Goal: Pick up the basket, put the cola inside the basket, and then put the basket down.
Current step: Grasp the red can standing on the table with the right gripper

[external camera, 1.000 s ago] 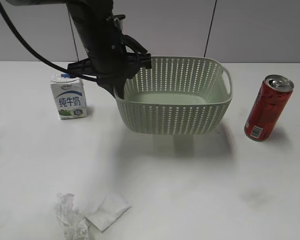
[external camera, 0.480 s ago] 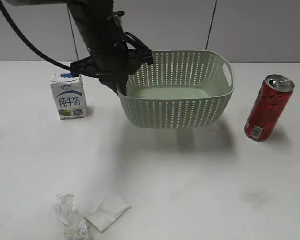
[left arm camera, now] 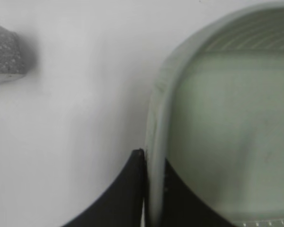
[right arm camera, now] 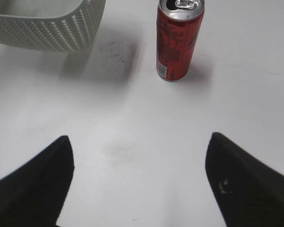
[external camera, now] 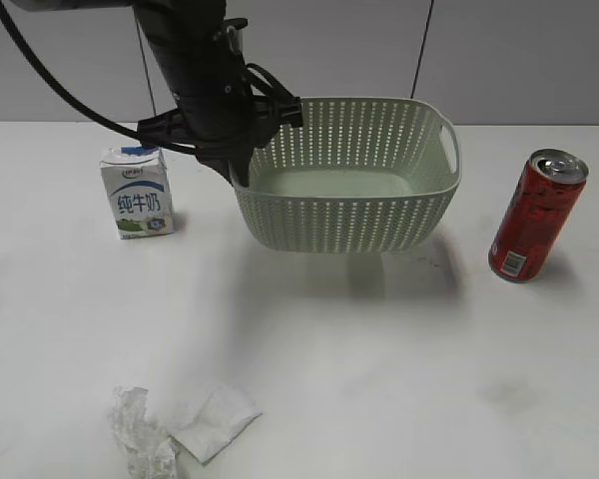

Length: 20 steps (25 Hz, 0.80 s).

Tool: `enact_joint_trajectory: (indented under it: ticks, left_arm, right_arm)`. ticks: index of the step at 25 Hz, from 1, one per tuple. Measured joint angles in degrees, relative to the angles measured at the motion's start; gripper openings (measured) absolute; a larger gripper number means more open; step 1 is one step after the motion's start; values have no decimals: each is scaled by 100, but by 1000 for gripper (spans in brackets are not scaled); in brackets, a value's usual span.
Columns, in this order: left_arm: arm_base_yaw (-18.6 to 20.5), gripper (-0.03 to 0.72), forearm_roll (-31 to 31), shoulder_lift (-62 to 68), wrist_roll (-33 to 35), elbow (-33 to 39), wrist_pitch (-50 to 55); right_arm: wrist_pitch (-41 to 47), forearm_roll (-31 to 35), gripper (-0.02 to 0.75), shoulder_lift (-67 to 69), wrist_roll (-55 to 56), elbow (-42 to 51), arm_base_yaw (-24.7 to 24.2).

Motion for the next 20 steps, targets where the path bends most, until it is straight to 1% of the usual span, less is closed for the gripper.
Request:
enact_joint_trajectory:
  ticks: [6, 8, 10, 13, 20]
  left_arm:
    - [0, -1, 148, 0, 0, 0, 11]
    - [0, -1, 158, 0, 0, 0, 16]
    - [0, -1, 165, 0, 11, 0, 22]
    - [0, -1, 172, 0, 26, 0, 34]
    - [0, -1, 195, 0, 26, 0, 38]
  right_arm:
    - [-35, 30, 667, 2228, 24, -1347, 0]
    - [-23, -82, 667, 2901, 192, -1848, 0]
    - [24, -392, 667, 3528, 422, -2281, 0]
    - [206, -734, 666, 4449, 584, -2926, 0]
    - [825, -809, 666, 6063, 645, -4295, 0]
